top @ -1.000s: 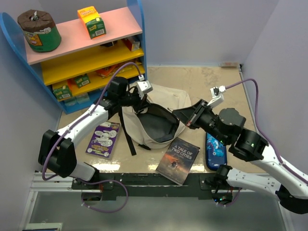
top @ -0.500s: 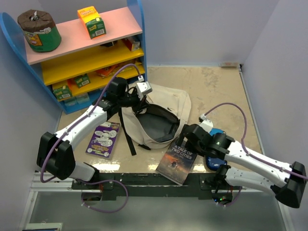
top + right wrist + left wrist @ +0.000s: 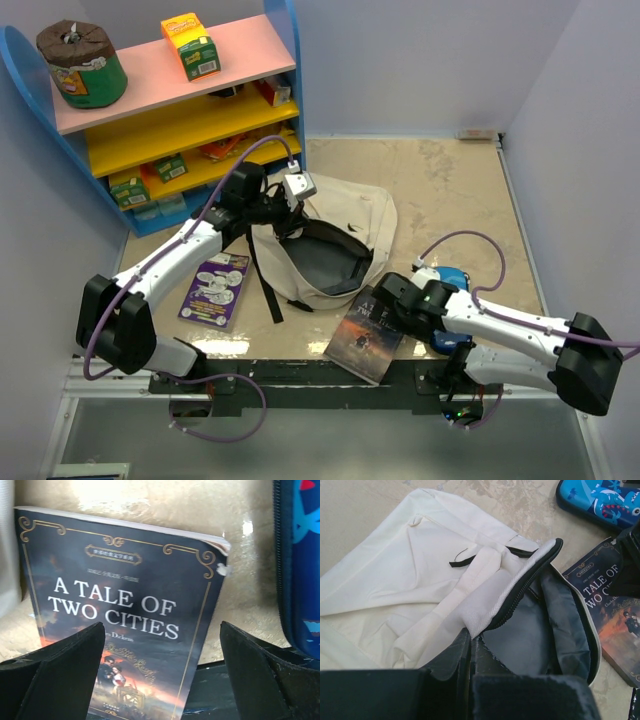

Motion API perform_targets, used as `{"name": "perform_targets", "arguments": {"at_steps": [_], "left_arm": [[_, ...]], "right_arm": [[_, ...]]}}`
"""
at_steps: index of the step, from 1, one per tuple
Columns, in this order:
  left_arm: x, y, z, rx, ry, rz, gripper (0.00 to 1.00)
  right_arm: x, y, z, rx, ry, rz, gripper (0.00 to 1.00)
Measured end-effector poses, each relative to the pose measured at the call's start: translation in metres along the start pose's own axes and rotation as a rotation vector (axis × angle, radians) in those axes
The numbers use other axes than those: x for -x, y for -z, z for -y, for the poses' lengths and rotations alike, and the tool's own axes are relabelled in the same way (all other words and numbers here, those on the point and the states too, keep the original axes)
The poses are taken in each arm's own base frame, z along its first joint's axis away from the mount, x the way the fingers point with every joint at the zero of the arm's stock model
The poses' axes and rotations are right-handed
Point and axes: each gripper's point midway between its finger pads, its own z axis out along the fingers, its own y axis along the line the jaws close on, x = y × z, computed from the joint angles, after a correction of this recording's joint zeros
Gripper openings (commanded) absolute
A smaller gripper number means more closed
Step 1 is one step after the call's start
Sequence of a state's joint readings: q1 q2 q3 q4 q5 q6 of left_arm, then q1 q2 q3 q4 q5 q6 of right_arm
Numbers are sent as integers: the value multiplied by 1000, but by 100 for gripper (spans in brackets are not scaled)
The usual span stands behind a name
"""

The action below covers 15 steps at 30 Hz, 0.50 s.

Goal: Pack the student bag
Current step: Pick up the book from the center of the board.

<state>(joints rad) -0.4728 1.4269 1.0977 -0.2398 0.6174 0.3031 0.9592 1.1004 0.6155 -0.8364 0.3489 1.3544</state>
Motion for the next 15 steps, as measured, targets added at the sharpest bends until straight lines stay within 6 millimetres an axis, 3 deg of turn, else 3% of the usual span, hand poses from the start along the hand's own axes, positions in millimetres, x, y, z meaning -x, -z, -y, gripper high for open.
{"name": "perform_targets", "arguments": {"at_steps": [6,10,15], "left_arm": [[-2,0,2,-6,2,-6,0],[-2,1,2,-7,3,-7,0],[-3,1,2,-9,5,-11,0]], "right_arm": [[-3,-3,6,4,-9,0,99],[0,-2,-4,58,-28,9,98],[9,13,-20,178,-57,37,98]]}}
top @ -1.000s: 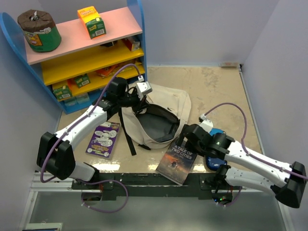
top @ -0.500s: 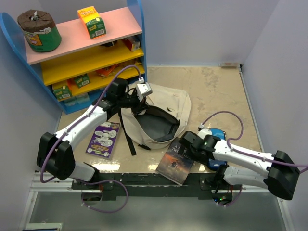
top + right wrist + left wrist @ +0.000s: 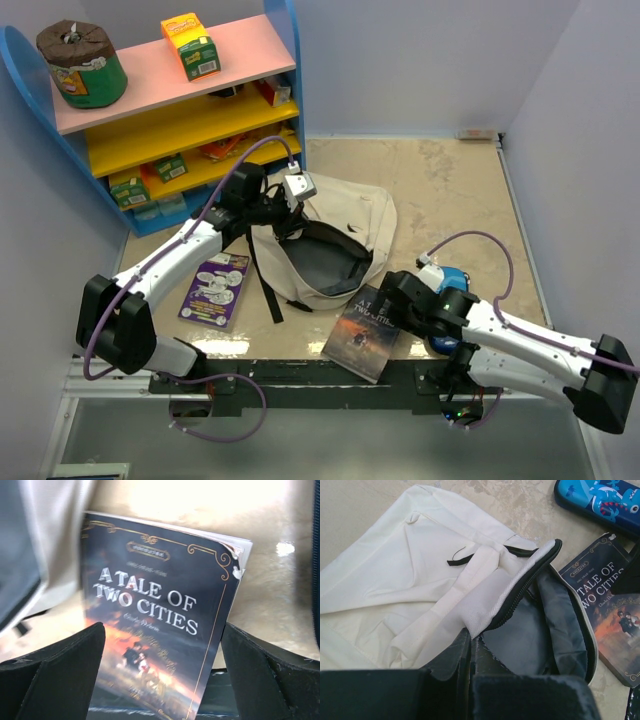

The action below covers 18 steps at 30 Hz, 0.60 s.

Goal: Pack the student bag
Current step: Pick up the book from the center of the board.

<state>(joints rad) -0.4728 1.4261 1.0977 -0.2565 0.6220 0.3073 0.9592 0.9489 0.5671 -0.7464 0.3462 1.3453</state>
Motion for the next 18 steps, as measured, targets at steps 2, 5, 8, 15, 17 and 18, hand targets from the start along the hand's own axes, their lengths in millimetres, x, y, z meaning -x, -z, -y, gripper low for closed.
{"name": "perform_targets", "arguments": {"at_steps": [2,5,8,15,17,18], "left_arm": [[0,0,0,0,0,-1,0],[0,0,0,0,-1,-1,0],[0,0,0,-2,-1,-1,0],[0,0,1,-4,0,-2,0],[-1,0,1,-5,1,-4,0],[-1,0,1,-5,2,-5,0]], "right_arm": [[4,6,-6,46,-11,12,98],[8,13,-13,87,-15,22,98],[9,14,-17,105,-16,26,95],[8,9,-24,145,-6,29,78],[6,5,-22,151,2,30,68],[5,3,-21,160,7,33,61]]}}
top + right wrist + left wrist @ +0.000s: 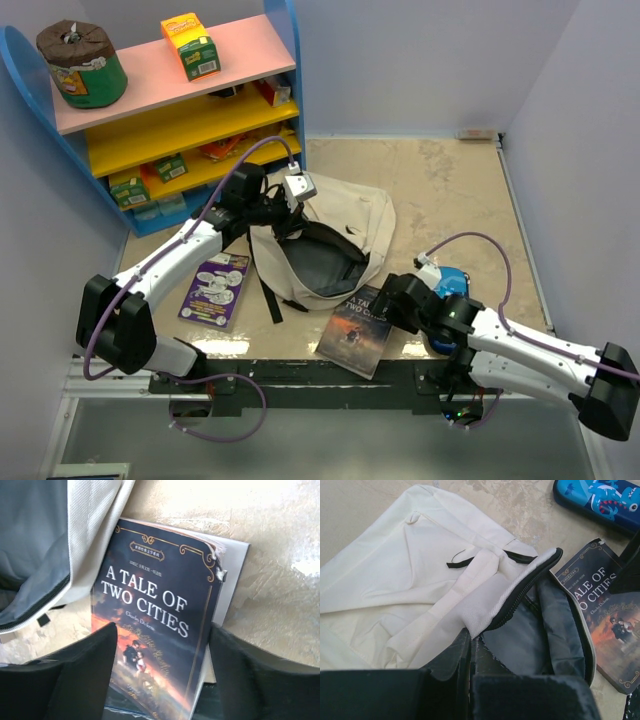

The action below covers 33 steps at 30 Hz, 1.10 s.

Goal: Pack the student bag
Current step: Pick up the book from the center of the board.

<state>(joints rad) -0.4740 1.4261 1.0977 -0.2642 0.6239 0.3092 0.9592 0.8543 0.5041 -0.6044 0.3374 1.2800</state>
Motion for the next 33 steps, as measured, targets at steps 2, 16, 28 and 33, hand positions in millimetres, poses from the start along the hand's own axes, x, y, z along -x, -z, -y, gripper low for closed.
{"name": "perform_targets", "arguments": {"at_steps": [2,16,28,33], "left_arm": [[0,0,0,0,0,-1,0],[-1,0,1,-2,4,-5,0],[-1,0,1,-2,4,-5,0],[-1,0,1,-3,3,-5,0]], "right_arm": [[-1,-2,2,24,8,7,51],[8,-7,-43,337,17,103,57],[-10,-37,-32,123,105,3,0],[5,-7,-42,169,112,24,0]]}}
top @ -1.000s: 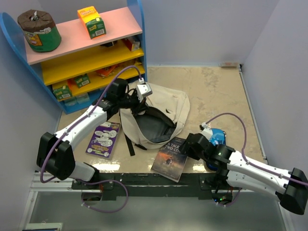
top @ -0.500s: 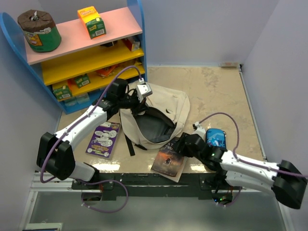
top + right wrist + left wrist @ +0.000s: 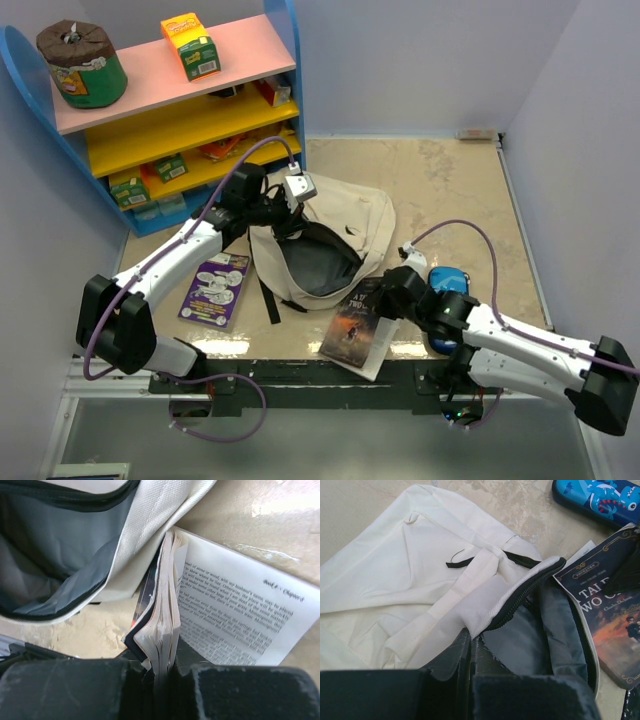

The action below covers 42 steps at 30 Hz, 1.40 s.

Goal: Pack the student bag
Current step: Pick up the book from the center of the board, then place the book in the student bag.

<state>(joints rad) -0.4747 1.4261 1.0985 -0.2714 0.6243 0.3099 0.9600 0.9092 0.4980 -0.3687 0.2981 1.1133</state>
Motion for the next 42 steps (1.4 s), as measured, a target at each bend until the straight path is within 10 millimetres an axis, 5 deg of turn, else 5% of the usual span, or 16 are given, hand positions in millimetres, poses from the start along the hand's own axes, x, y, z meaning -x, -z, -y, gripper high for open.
{"name": "perform_targets", "arguments": {"at_steps": [7,14,17,21,26,38,42], "left_arm": [[9,2,-4,14,-11,14,0],[9,0,-2,8,-12,13,0],[10,0,0,-2,-11,17,0],[12,0,6,-37,-9,28,0],[18,5,20,-96,-1,54,0],[7,17,42,-166,-15,33,0],[0,17,46,-192,-33,13,0]], "right_arm": [[22,48,-34,105,52,-11,0],[44,102,-96,348,74,-27,0],[58,110,-123,406,99,-3,0],[64,92,-143,418,138,24,0],[67,45,-143,340,195,83,0],[60,-48,-75,55,229,187,0],[59,-64,-62,5,210,180,16]]}}
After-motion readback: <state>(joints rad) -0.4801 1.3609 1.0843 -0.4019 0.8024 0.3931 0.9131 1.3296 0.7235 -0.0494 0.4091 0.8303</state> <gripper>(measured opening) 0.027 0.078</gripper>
